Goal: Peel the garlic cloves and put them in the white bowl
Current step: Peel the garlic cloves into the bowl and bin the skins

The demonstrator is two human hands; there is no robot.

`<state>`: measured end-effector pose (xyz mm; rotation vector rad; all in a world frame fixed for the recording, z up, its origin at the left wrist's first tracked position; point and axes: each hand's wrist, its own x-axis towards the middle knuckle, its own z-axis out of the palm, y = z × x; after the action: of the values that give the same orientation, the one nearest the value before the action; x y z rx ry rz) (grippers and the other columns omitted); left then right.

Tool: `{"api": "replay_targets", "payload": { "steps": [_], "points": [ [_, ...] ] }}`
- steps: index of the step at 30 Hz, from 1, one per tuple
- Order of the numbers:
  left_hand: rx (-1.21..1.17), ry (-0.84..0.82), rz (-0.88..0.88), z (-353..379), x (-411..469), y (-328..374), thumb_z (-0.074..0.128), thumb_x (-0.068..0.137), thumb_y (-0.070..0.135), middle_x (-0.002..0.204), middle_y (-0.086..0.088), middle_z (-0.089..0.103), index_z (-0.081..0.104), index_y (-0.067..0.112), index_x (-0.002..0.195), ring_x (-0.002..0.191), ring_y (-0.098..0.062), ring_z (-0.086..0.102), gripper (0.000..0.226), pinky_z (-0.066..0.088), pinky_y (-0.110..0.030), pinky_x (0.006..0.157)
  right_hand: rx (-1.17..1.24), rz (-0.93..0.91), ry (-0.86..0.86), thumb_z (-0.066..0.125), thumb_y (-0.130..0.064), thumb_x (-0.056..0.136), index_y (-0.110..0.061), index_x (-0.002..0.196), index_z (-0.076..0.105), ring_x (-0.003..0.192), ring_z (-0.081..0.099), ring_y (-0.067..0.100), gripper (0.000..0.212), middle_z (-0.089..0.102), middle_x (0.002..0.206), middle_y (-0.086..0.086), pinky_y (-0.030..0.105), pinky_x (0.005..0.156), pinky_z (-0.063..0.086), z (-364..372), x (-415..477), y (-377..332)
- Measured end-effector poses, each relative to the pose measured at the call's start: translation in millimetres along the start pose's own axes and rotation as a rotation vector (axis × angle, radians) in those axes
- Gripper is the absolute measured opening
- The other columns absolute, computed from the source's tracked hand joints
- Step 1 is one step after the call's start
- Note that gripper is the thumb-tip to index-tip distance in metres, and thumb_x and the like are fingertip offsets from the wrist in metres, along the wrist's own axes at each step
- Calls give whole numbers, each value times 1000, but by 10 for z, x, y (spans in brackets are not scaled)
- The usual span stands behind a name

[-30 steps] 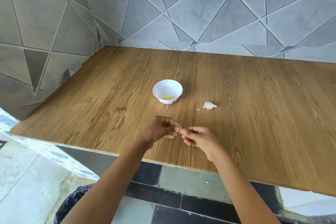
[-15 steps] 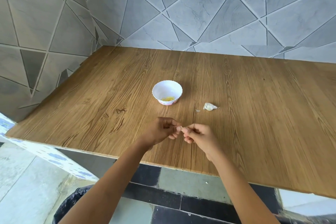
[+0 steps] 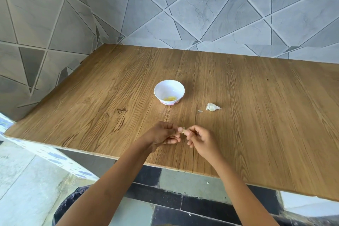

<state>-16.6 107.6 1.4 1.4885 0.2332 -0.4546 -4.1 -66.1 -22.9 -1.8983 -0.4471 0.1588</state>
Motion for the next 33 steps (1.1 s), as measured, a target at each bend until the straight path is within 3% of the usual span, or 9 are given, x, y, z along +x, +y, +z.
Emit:
{"api": "replay_targets", "payload": {
  "steps": [5,9,12,15,17,20,23,30,33],
  "points": [
    [-7,-59,226,24,-51,13,61,86,15,73,-2,68,66,7,83,72,-9,64,10,51,-18,68,873,649,-135,58,-11,89,-1,78,64,49,56,5,16,58,61,3,13,46,47,-123,47,-291],
    [59,-78,364,42,-71,72,62,85,13,73,2,67,64,5,81,71,-7,61,9,49,-19,70,1225,860,-195,60,-14,75,1,71,62,39,54,7,16,55,55,5,14,36,46,-191,74,-373],
    [143,-81,424,25,-45,79,61,87,3,72,4,65,64,4,81,69,-6,58,7,48,-19,69,1131,837,-167,61,-15,81,-1,74,61,40,53,6,16,55,56,3,13,37,44,-181,65,-351],
    [331,-19,473,-17,-11,69,67,84,4,75,5,66,67,10,82,73,-6,61,6,49,-19,72,654,649,-42,62,-14,89,-2,82,65,51,56,6,15,61,66,3,13,48,47,-155,59,-332],
    [544,109,567,-22,19,40,72,81,8,78,6,70,70,12,82,75,-5,65,5,51,-19,72,473,531,66,66,-11,86,-3,83,67,56,62,8,8,67,71,6,15,55,52,-139,55,-332],
    [742,258,777,17,34,9,73,81,9,82,6,70,73,9,87,75,-6,65,6,51,-20,70,512,563,120,69,-7,83,-4,81,68,62,67,12,3,71,74,9,16,56,53,-155,71,-360],
    [777,279,893,28,28,-27,69,81,2,83,9,67,73,10,88,76,-2,63,11,48,-15,70,568,635,97,70,-4,82,-1,84,69,65,69,14,4,72,75,10,16,56,54,-191,82,-405],
    [351,359,475,151,-9,-68,73,82,17,76,0,72,72,23,83,69,-10,66,6,54,-23,69,536,420,274,67,2,83,-4,83,71,59,67,7,7,70,65,2,15,59,54,-75,25,-440],
    [109,320,363,175,-46,-28,67,86,10,75,-8,71,71,8,85,69,-11,67,5,53,-22,64,605,449,254,65,-1,85,-4,84,70,66,70,10,6,71,73,6,14,61,53,-30,27,-407]
  ]
}}
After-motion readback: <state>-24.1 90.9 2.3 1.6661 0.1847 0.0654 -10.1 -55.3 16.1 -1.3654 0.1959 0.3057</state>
